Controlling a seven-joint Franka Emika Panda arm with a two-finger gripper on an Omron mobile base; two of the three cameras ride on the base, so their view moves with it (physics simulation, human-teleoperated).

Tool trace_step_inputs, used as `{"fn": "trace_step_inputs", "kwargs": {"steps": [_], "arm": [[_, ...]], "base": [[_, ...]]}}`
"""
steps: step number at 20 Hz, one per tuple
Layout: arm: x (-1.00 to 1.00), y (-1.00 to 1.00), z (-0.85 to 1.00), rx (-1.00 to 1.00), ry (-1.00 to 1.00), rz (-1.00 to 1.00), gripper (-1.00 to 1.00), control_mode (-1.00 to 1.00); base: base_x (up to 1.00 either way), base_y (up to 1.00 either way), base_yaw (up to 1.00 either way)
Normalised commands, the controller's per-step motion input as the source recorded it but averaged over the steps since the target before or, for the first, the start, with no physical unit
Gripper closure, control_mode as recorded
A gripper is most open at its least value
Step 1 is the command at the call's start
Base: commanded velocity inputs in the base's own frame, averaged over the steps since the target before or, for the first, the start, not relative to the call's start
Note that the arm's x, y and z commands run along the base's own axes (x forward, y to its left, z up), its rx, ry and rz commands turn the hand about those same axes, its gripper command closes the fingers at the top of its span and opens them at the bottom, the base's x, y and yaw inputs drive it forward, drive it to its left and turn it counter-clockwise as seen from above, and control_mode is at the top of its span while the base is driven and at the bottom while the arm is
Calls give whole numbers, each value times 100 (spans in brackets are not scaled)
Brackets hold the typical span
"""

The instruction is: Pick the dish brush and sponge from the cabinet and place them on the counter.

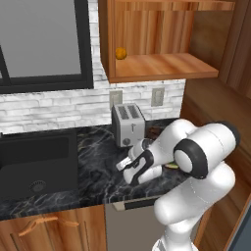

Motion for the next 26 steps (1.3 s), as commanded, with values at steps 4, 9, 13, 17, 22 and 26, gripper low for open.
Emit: {"fn": "trace_step_inputs", "kwargs": {"steps": [4,9,13,17,22,26], "arm": [[23,0,-27,0,1,0,100,-100],[27,1,-25,-1,1,0,100,-100],[17,3,-30,-3,1,0,100,-100],[1,0,-21,-2,1,0,-100,-100],[-2,-11,-1,0,1,0,-100,-100],[-6,-11,9,0,0,0,-100,-100]], "base": [[0,0,0],[0,0,0],[0,0,0],[0,0,0],[0,0,0],[0,0,0]]}}
